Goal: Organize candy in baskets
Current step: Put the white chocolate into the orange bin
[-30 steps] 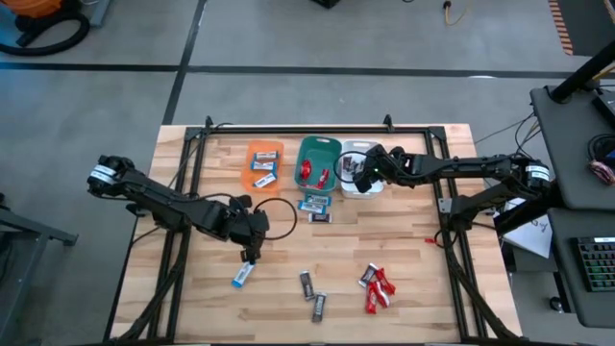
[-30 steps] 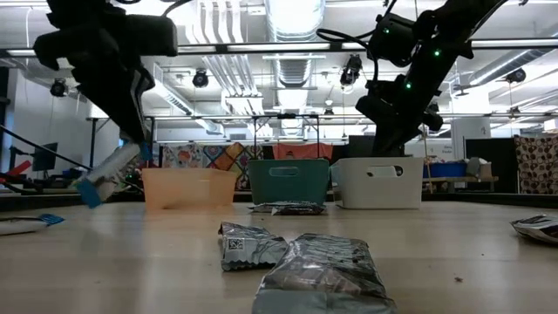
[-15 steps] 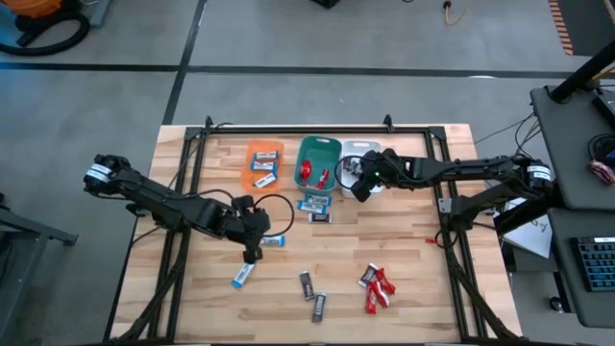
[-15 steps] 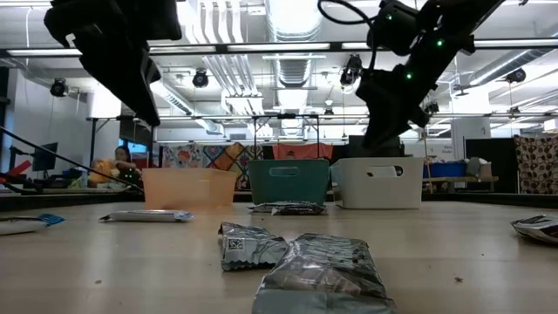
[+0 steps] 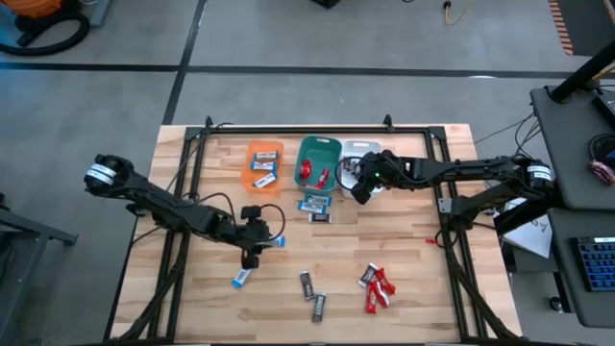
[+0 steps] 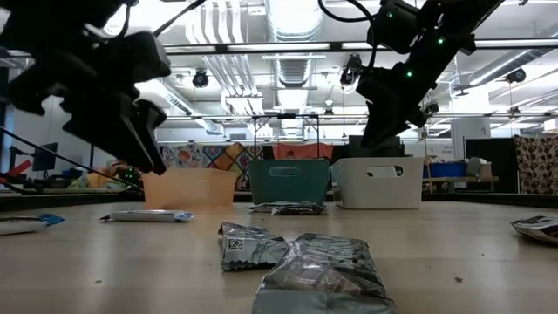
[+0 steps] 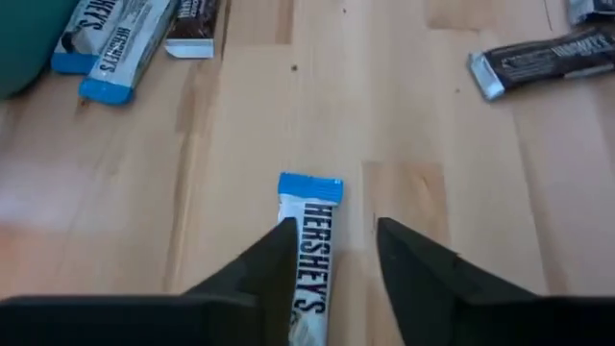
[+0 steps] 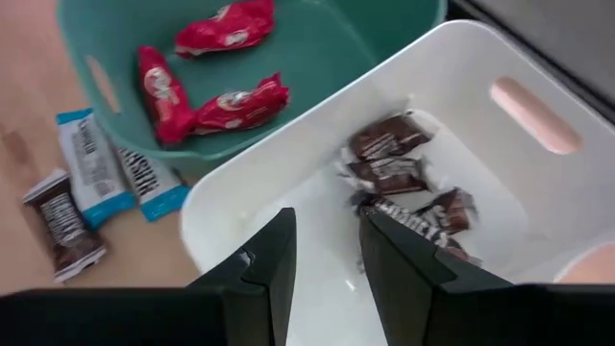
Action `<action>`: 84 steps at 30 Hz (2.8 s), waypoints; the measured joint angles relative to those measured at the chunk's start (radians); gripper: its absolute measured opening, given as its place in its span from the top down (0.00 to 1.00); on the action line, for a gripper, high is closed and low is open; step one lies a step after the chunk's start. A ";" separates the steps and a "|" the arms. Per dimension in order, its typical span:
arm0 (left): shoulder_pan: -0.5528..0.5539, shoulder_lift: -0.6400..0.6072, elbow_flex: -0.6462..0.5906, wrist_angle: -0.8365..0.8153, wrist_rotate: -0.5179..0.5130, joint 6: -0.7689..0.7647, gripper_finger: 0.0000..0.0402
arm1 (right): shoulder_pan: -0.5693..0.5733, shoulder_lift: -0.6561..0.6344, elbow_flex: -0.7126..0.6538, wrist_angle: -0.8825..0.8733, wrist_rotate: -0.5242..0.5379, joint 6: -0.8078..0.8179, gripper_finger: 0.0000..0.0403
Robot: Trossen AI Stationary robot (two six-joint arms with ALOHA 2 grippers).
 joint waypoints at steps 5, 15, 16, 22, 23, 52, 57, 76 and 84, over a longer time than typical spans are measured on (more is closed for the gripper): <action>0.000 0.000 -0.103 0.159 -0.018 -0.008 0.53 | 0.000 0.000 0.000 0.000 -0.014 0.000 0.73; 0.000 0.016 -0.212 0.267 -0.061 -0.004 0.50 | 0.000 0.000 0.002 0.009 -0.014 0.000 0.73; 0.000 0.022 -0.217 0.283 -0.060 -0.004 0.51 | 0.000 0.000 0.002 0.010 -0.014 0.000 0.73; 0.000 0.069 -0.244 0.372 -0.037 -0.004 0.54 | 0.000 0.000 0.002 0.016 -0.014 0.000 0.73; 0.000 0.082 -0.244 0.380 -0.036 -0.002 0.55 | 0.000 0.000 0.002 0.016 -0.014 0.000 0.73; 0.001 0.152 -0.253 0.533 -0.034 0.055 0.83 | 0.000 0.000 0.002 0.020 -0.011 0.001 0.73; 0.001 0.088 -0.256 0.529 -0.040 0.060 0.83 | 0.000 0.000 0.002 0.020 -0.011 0.000 0.73; 0.139 -0.231 -0.256 0.401 -0.483 -0.109 0.83 | 0.000 0.000 0.002 0.020 -0.013 0.007 0.73; 0.356 -0.262 -0.246 0.410 -0.575 -0.242 0.82 | 0.000 0.000 0.002 0.024 -0.012 0.024 0.73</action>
